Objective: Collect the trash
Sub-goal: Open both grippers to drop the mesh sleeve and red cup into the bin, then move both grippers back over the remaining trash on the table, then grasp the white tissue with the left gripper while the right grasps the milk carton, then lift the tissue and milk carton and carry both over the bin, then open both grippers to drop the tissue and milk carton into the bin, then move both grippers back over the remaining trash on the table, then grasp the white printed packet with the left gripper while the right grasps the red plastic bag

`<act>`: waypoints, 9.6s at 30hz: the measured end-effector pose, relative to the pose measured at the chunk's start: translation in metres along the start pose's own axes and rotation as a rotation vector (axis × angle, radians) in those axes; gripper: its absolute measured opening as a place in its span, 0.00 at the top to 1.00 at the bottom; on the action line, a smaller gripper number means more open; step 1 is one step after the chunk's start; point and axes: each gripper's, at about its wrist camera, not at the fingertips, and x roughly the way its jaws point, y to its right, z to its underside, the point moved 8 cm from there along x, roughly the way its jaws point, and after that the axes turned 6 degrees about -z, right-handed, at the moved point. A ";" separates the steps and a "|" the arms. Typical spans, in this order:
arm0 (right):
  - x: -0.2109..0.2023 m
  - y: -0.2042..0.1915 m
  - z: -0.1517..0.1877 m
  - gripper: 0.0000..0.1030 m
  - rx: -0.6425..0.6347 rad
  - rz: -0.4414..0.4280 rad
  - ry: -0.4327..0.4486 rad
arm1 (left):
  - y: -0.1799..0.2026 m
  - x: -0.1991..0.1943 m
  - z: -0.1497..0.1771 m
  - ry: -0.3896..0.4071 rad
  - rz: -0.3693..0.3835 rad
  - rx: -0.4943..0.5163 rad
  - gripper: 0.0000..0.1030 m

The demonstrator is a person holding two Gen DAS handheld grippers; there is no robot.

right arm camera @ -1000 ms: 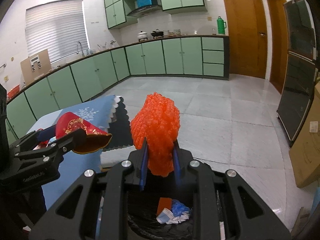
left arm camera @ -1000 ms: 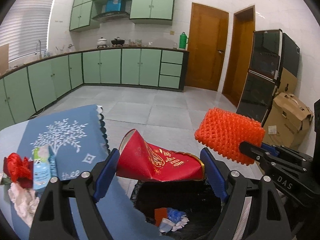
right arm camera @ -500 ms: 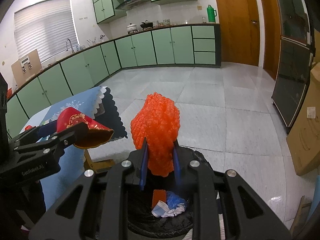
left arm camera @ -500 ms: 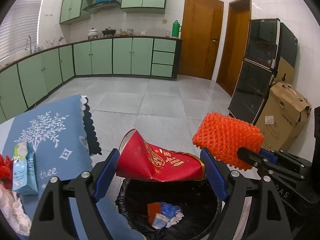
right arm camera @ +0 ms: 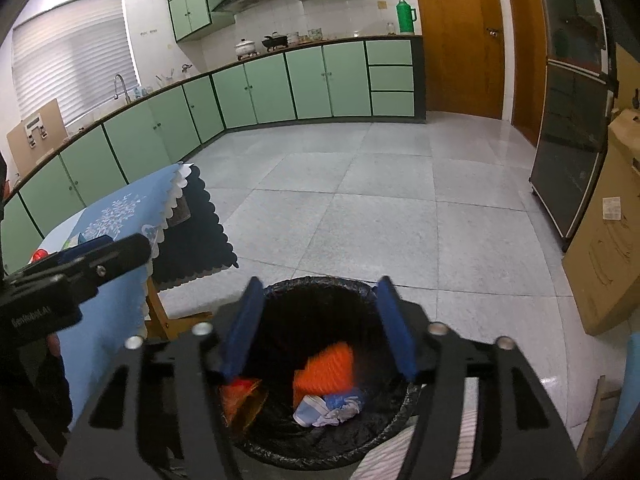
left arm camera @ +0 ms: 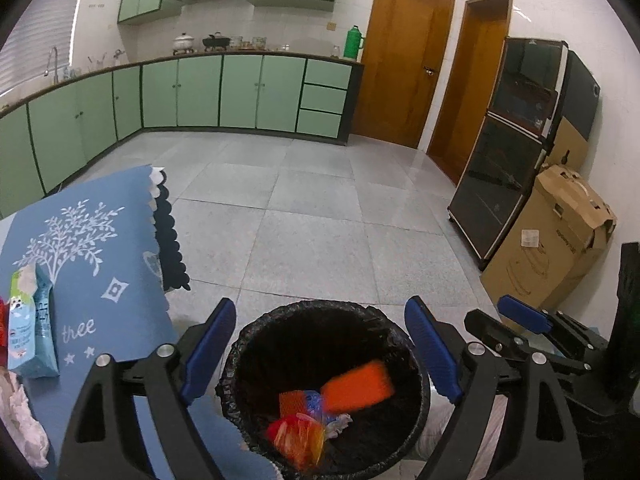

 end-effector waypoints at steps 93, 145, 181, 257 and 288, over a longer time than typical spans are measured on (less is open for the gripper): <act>0.087 -0.346 0.014 0.18 -0.350 -0.404 -0.110 | -0.281 -0.143 0.093 0.040 -0.529 -0.338 0.90; 0.001 -0.293 -0.028 0.56 -0.316 -0.418 -0.031 | -0.217 -0.167 0.046 0.120 -0.350 -0.285 0.90; -0.068 -0.091 -0.047 0.56 -0.129 -0.085 0.116 | -0.040 -0.092 -0.010 0.152 -0.025 -0.014 0.90; 0.056 -0.321 -0.014 0.09 -0.304 -0.371 -0.019 | -0.337 -0.165 0.081 0.087 -0.632 -0.330 0.28; 0.108 -0.359 0.001 0.09 -0.363 -0.365 -0.115 | -0.377 -0.111 0.090 -0.015 -0.532 -0.413 0.42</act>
